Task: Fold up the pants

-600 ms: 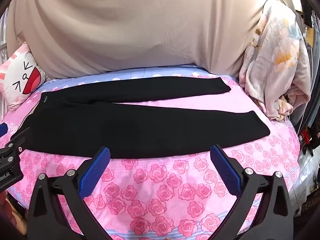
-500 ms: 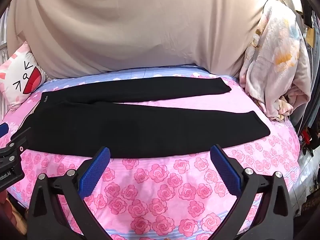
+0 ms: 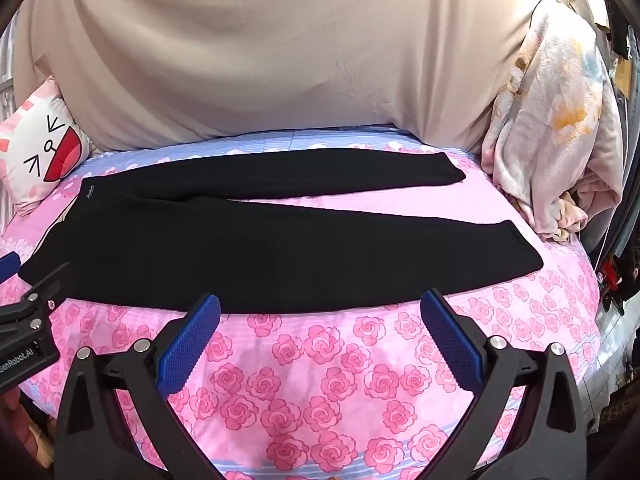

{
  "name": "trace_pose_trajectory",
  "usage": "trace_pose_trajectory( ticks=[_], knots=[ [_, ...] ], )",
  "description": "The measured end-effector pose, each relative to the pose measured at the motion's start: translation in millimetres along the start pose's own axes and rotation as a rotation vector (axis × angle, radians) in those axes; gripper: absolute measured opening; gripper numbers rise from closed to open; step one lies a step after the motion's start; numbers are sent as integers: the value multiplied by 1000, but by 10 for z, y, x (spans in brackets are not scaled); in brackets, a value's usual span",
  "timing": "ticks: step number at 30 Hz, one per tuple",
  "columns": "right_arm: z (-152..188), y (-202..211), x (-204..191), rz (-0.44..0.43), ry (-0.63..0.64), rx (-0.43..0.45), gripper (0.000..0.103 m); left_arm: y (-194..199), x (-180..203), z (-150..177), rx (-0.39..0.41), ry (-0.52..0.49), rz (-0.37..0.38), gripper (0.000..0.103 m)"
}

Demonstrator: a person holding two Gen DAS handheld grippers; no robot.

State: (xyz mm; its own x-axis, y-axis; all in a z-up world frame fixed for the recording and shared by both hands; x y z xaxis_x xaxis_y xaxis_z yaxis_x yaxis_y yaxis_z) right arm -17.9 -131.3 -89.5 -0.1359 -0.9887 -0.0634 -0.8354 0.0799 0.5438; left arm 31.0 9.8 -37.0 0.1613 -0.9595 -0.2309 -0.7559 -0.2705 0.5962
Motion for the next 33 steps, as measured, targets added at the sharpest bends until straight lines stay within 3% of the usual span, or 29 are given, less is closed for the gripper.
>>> trace_pose_trajectory(
  ticks=[33],
  knots=[
    [33,-80,-14,-14,-2,-14,98,-57,55,2,-13,-23,-11,97]
  ],
)
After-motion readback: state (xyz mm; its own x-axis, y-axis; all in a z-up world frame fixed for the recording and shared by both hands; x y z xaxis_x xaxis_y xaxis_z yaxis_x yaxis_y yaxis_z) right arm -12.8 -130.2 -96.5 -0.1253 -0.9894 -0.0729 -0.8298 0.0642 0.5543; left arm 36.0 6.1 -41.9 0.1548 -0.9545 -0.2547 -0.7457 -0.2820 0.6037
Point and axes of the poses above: each gripper's, at about its wrist camera, not at the fingertips, and y roughly against the way its jaws point, x to its right, z to its underside, the point moved 3 cm from there along -y, roughly the way its jaws point, and after that the axes turned 15 degrees about -z, right-handed, at the moved point
